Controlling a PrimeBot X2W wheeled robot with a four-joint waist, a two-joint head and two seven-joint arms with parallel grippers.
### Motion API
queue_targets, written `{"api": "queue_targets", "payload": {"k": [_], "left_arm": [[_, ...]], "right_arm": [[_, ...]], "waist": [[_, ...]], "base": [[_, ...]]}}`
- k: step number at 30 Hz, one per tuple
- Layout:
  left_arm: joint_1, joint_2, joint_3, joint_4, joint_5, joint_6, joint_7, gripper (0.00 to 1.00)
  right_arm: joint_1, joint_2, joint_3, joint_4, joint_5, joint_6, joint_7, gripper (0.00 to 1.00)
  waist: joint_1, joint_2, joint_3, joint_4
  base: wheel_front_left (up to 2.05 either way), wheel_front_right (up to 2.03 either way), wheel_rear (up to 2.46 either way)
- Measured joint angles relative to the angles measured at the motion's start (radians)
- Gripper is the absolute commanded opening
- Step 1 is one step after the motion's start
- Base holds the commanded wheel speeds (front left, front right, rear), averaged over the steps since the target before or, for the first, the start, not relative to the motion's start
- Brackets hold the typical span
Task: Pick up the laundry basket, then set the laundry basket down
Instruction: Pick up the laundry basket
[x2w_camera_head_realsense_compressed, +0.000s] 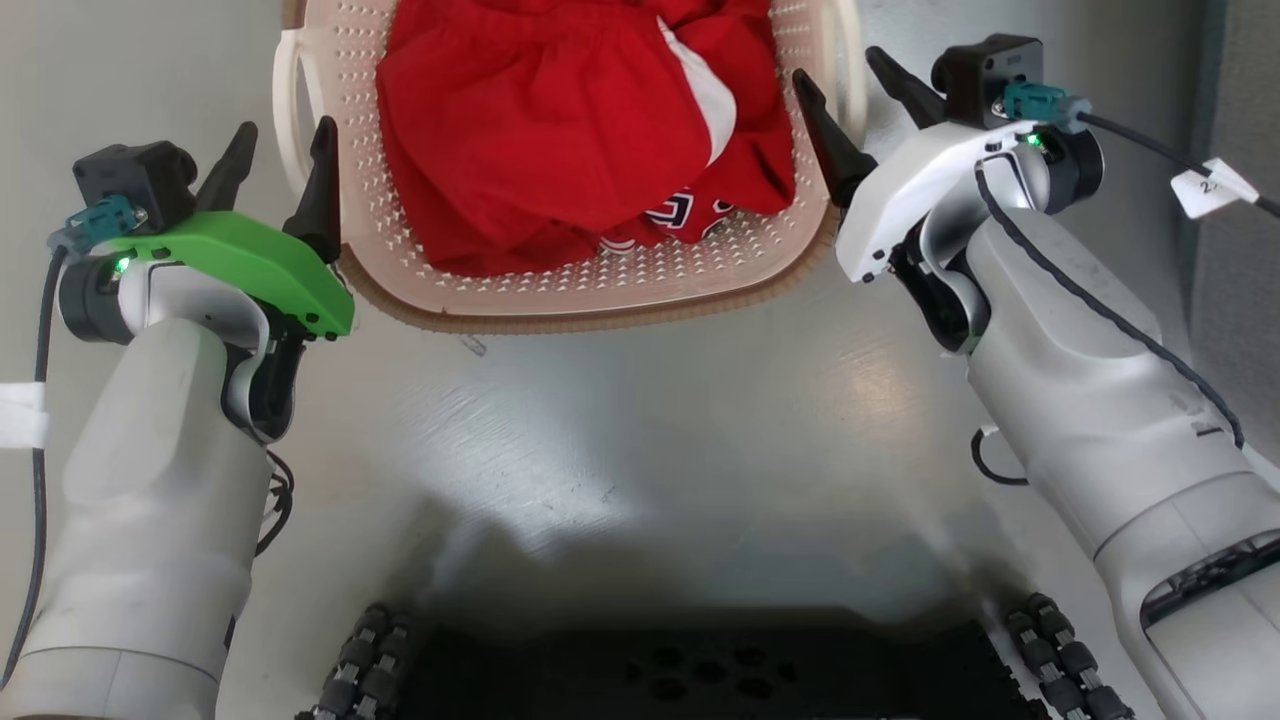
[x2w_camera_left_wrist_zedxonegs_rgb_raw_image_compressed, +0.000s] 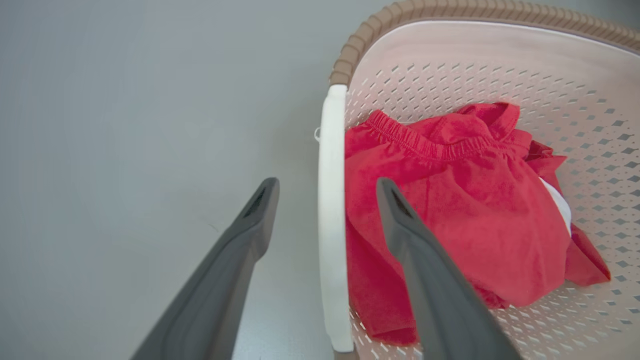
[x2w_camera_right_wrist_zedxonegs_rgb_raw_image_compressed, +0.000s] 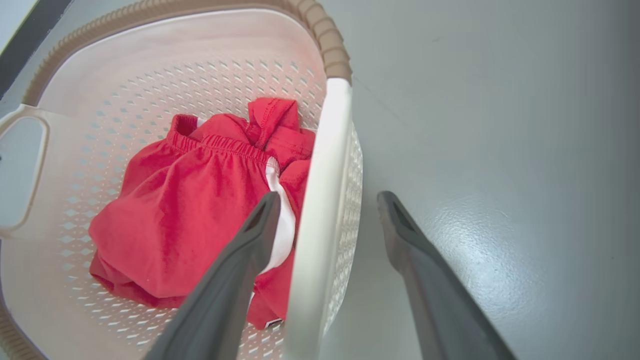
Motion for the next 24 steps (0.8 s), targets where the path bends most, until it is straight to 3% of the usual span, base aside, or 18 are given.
{"api": "queue_targets", "payload": {"k": [24], "left_arm": [[-0.070, 0.011, -0.117, 0.072, -0.111, 0.000, 0.016, 1.00]], "right_arm": [[-0.080, -0.001, 0.077, 0.084, 0.092, -0.003, 0.023, 1.00]], "waist": [[0.0000, 0.0000, 0.039, 0.029]], "base": [[0.00, 0.00, 0.00]]}}
